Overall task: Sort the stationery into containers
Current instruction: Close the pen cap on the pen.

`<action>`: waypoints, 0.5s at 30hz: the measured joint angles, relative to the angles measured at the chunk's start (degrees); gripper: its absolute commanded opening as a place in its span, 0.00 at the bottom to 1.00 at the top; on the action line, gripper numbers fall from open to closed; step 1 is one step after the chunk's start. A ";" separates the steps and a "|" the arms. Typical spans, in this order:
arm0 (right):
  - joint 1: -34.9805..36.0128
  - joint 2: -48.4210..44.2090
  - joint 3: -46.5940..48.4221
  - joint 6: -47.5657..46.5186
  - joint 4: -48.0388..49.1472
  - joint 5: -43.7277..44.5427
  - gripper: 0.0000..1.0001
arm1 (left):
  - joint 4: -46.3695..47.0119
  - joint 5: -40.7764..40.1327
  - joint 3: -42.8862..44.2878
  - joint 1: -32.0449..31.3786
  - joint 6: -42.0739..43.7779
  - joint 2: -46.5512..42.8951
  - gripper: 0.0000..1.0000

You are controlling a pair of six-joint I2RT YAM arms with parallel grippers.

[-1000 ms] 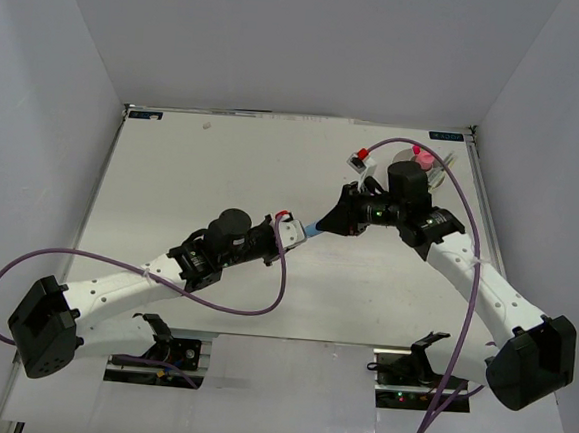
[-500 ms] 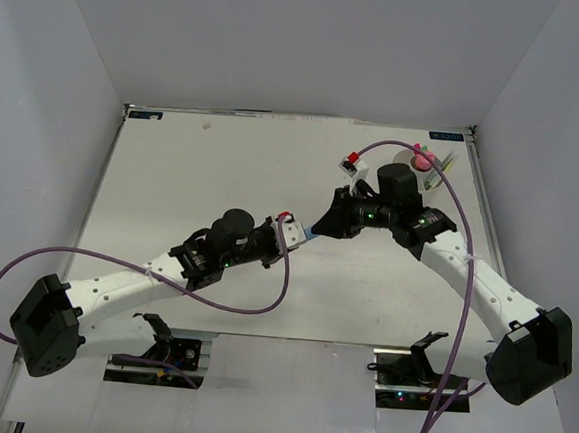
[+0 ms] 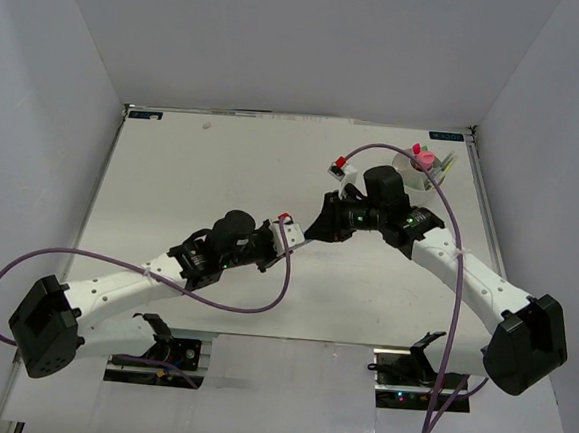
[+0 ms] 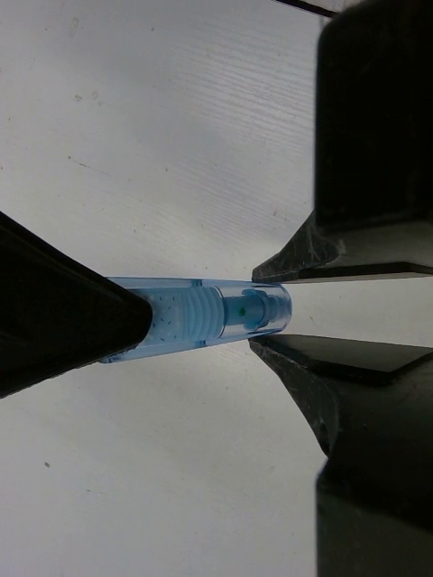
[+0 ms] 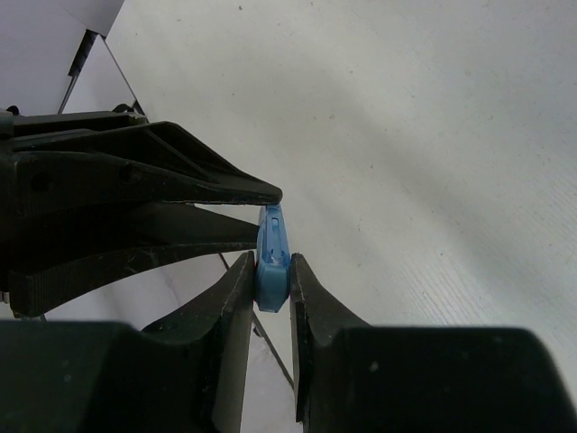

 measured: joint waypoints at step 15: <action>1.55 1.11 0.02 1.22 3.13 -0.76 0.08 | -0.04 -2.40 -2.62 0.00 -1.07 -4.79 0.11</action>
